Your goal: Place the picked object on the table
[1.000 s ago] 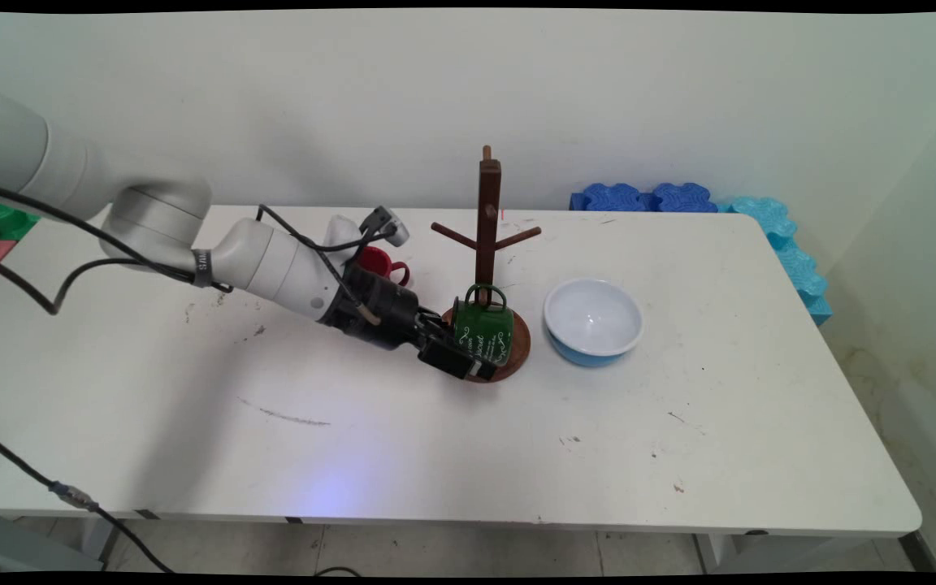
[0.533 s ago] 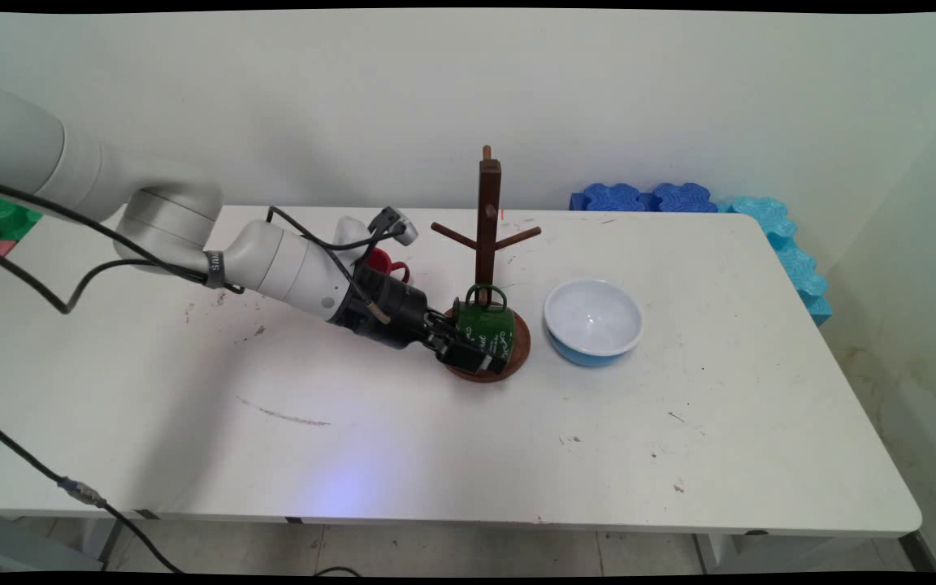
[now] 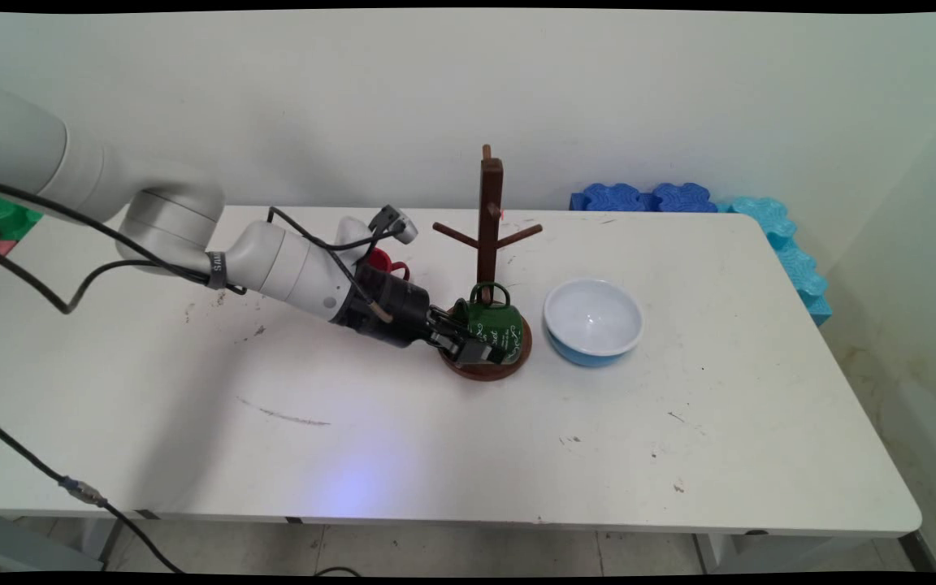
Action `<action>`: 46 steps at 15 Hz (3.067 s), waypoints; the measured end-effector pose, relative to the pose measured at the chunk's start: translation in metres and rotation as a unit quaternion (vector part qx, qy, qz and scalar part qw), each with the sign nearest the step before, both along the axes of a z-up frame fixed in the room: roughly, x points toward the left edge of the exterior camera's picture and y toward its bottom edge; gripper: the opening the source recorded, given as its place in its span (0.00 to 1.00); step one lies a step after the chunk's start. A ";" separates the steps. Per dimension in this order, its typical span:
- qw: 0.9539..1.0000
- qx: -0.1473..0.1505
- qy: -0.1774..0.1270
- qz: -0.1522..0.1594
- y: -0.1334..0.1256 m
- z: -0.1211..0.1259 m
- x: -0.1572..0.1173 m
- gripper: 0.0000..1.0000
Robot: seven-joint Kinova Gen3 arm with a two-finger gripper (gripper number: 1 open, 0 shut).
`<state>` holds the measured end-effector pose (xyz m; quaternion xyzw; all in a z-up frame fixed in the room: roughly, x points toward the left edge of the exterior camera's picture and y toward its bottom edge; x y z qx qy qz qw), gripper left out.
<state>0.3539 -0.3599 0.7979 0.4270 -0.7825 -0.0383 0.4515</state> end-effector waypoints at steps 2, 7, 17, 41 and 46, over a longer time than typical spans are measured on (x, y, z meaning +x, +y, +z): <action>1.000 0.000 0.001 0.000 0.000 0.001 0.000 0.00; 1.000 -0.007 0.002 -0.006 0.001 0.005 0.001 0.00; 0.998 -0.051 -0.015 -0.043 0.003 0.017 0.003 0.00; 0.983 -0.119 -0.042 -0.136 0.036 0.049 0.003 0.00; 0.979 -0.127 -0.048 -0.150 0.048 0.056 0.007 0.00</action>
